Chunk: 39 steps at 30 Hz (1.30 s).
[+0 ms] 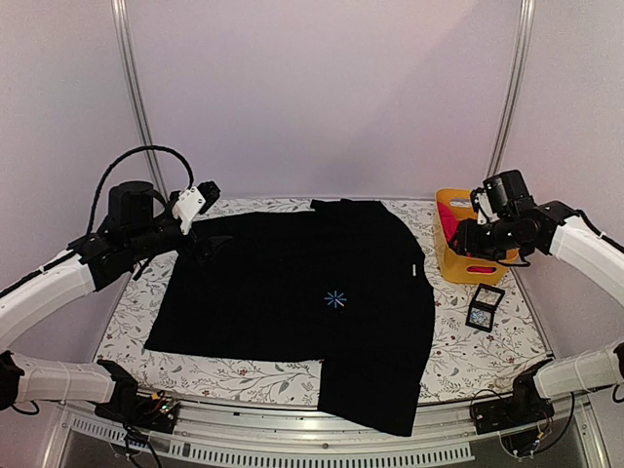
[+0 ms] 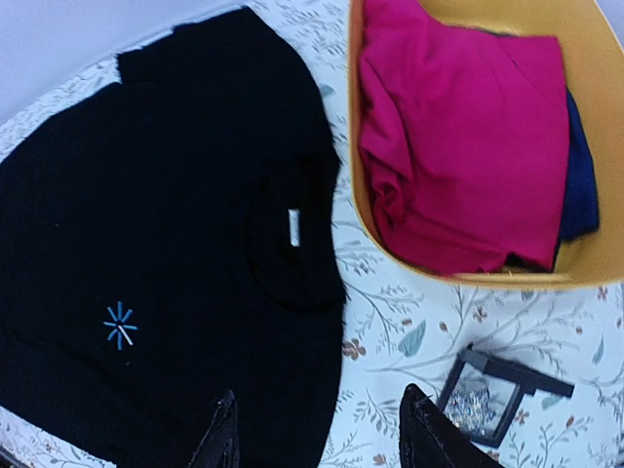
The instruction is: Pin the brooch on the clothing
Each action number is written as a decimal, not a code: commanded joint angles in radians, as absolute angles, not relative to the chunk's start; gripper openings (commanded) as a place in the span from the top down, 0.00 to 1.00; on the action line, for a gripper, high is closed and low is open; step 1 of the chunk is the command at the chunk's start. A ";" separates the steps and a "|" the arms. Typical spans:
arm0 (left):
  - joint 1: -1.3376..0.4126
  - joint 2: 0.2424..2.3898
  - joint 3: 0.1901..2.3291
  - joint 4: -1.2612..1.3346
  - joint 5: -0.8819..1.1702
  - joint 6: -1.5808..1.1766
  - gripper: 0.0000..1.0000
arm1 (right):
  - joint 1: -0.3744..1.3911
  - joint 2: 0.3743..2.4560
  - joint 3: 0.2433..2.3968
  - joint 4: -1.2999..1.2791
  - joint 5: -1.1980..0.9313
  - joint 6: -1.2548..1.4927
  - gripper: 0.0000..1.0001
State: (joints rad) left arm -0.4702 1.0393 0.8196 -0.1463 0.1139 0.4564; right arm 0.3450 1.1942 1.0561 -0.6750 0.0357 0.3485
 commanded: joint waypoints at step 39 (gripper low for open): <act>-0.460 1.002 0.806 -0.133 0.160 0.461 0.00 | 0.273 1.395 0.665 -0.578 0.325 0.841 0.39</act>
State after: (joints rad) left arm -0.4702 1.0080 0.8181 -0.1463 0.1471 0.4564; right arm 0.2863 1.3766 0.6952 -0.5983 0.3325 0.8509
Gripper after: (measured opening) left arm 0.996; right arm 0.610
